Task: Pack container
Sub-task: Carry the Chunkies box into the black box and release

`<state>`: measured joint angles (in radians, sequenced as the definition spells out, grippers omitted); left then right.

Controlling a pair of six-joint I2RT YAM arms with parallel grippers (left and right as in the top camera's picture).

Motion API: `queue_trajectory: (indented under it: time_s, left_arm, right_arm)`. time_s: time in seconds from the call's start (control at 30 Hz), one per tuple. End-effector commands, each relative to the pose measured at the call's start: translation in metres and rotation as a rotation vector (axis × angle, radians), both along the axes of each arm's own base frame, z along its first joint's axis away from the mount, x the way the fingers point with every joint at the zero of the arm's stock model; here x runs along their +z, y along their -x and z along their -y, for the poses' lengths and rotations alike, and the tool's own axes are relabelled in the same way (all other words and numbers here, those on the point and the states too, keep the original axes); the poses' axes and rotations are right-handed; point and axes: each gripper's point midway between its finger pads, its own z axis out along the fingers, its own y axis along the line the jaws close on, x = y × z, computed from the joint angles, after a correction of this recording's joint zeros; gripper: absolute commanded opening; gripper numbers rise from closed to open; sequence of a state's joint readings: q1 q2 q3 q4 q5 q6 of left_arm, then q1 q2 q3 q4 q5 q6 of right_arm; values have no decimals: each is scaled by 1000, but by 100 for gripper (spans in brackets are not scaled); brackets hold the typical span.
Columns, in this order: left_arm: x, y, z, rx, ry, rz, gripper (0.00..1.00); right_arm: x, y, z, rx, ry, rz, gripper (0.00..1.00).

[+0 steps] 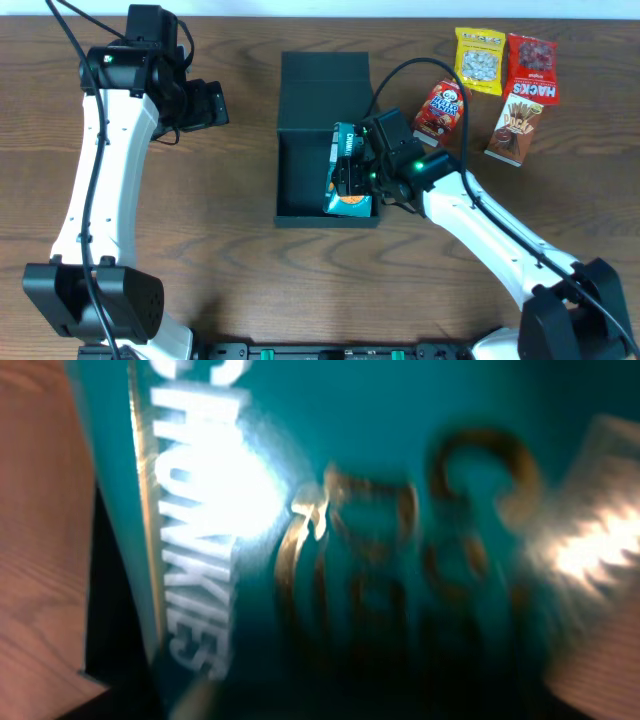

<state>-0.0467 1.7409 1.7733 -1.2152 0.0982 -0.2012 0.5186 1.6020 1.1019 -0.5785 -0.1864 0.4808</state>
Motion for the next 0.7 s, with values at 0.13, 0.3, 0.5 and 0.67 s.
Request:
queue_trajectory:
  time_s: [0.13,0.3,0.5,0.67]
  left_arm:
    - [5,-3,-1,-11,-4,21,95]
    - [5,-3,-1,-11,-4,20,95]
    - [5,-3,-1,-11,-3,20,95]
    - [6,-4,-1,-11,-3,23,95]
  right_arm:
    - [32,-22,-9,32,4,116,99]
    - [64,-35,-18,73,-15,199,91]
    - [37,-21,-12,103,39,104,1]
    - [28,-33,8,77,96,106,1]
